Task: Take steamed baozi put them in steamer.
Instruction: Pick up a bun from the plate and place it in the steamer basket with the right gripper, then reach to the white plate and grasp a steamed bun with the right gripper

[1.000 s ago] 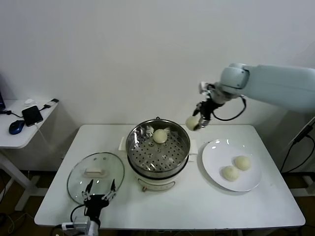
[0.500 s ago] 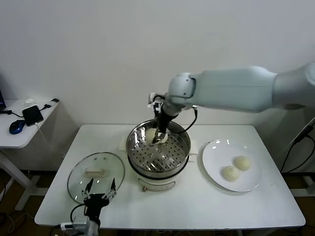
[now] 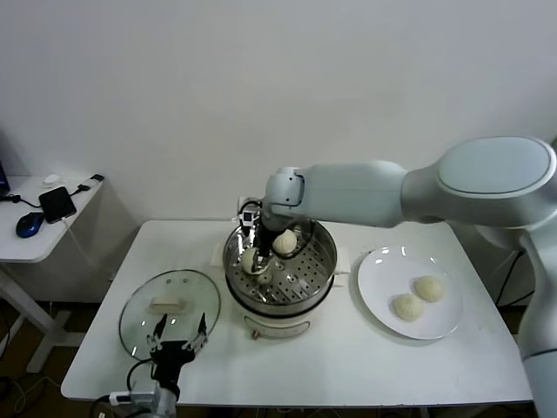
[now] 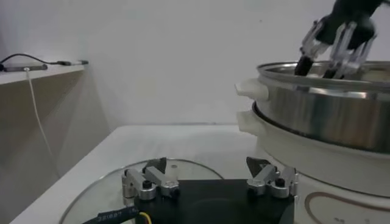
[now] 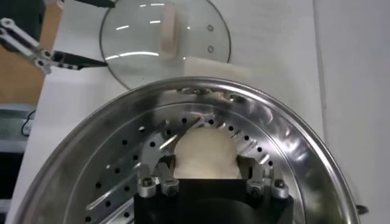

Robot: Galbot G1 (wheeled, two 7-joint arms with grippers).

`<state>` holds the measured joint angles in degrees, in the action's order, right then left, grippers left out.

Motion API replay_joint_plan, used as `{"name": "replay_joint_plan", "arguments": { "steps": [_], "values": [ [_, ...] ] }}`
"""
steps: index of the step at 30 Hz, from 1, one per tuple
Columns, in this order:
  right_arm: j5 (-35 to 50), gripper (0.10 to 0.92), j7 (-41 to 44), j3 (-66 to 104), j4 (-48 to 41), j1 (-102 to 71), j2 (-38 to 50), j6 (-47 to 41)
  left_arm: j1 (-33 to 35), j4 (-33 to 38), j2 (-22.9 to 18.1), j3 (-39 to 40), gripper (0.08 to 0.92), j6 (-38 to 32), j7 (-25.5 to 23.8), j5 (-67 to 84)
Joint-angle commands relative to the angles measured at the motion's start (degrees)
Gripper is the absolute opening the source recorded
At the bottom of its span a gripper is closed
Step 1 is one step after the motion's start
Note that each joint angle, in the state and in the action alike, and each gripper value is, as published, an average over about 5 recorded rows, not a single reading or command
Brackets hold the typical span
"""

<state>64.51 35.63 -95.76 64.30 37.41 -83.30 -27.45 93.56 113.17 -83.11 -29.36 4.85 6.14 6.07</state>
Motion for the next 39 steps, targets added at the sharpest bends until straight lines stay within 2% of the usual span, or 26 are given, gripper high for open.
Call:
{"name": "replay_joint_plan", "arguments": {
  "steps": [1,5,9,14,18,24,28,32,39],
  "values": [
    [-0.79,0.743,-0.12,1.03,-3.19,-3.07,-1.64,0.55,0.00,-0.10,-0.06,0.00,0.823,-0.03,-0.01,0.06],
    [-2.17,0.813,4.35,0.53,0.39,1.05,1.83,3.48,-0.03,0.06,-0.07,-0.07,0.823,0.10,-0.02,0.11],
    [-5.75,0.822,13.23,-3.44,4.63,8.93,8.42,9.34,0.07,0.31,-0.07,-0.14,0.823,0.23,-0.11,0.13],
    [-9.10,0.823,23.82,-10.31,9.42,20.76,22.43,15.42,0.15,0.77,-0.09,0.15,0.823,0.26,-0.29,0.04],
    [-12.85,0.823,26.88,-17.05,13.36,28.77,33.28,17.64,0.17,1.14,-0.09,0.51,0.823,0.29,-0.41,-0.09],
    [-25.21,0.823,26.75,-27.88,18.83,32.18,48.76,19.82,0.28,1.21,0.09,0.61,0.823,0.22,-0.45,-0.26],
    [-33.49,0.823,24.41,-27.65,20.80,27.10,54.58,19.78,0.49,0.97,0.22,0.54,0.823,0.02,-0.36,-0.26],
    [-37.48,0.823,21.54,-21.54,20.76,17.85,56.44,18.10,0.61,0.75,0.02,0.47,0.823,-0.10,-0.31,-0.44],
    [-40.24,0.823,15.92,-7.18,14.76,0.06,53.71,14.17,1.03,0.68,-0.41,0.26,0.823,-0.20,-0.19,-0.61]
  ]
}}
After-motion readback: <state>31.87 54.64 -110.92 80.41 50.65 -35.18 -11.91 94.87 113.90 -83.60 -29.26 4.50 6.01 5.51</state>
